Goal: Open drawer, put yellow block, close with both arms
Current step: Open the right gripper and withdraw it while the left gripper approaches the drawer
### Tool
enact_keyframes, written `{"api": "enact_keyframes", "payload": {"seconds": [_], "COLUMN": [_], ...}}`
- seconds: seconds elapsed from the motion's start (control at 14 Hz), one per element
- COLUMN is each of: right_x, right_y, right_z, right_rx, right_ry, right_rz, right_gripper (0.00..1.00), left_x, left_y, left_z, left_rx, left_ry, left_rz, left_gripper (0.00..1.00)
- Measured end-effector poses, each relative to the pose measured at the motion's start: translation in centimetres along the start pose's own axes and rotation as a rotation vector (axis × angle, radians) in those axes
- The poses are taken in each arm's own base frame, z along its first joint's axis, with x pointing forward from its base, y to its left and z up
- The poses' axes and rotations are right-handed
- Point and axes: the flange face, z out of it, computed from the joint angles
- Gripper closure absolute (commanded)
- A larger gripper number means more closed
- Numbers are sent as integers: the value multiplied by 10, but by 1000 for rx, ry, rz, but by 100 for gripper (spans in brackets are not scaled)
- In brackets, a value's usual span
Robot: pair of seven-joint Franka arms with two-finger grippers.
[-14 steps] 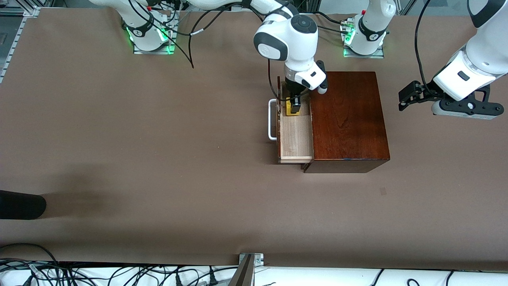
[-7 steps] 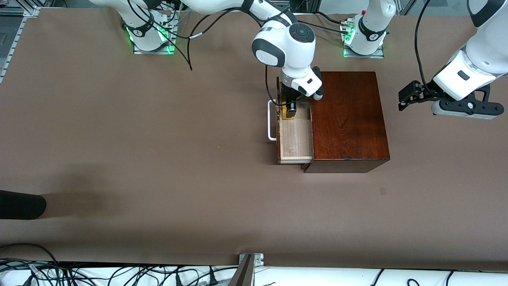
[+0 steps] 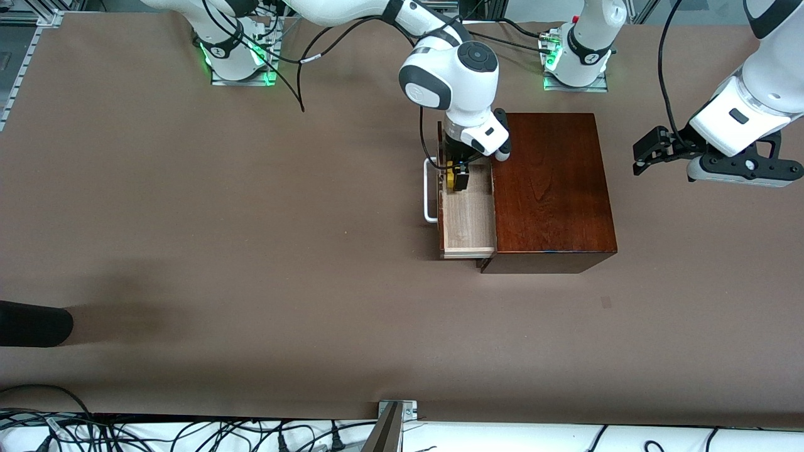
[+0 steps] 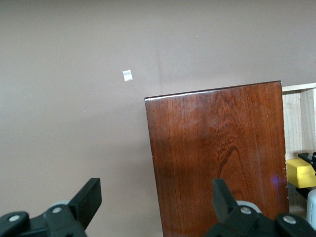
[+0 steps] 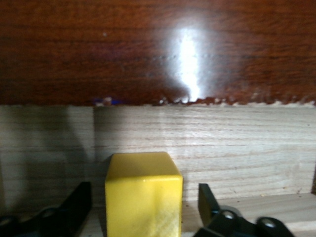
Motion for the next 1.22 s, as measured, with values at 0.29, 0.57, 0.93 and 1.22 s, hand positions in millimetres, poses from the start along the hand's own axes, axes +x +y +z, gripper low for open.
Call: {"api": "enact_keyframes", "payload": {"seconds": [0.29, 0.57, 0.93, 1.22], "right_x": [-13, -92, -250, -383], "right_y": [43, 124, 201, 208], "right_z": [-69, -185, -272, -287], "right_rx": [-34, -127, -159, -55], "right_ry": [86, 139, 139, 112], "right_rz": [78, 225, 456, 763], "right_gripper": [0, 0, 0, 0], "left_x": [0, -1, -15, -21], "left_y": [0, 3, 27, 87], "left_z": [0, 0, 6, 39], "left_rx": [0, 0, -78, -152], "left_ry": [0, -6, -111, -230], "left_rz": [1, 14, 400, 808], "left_gripper": [0, 0, 0, 0]}}
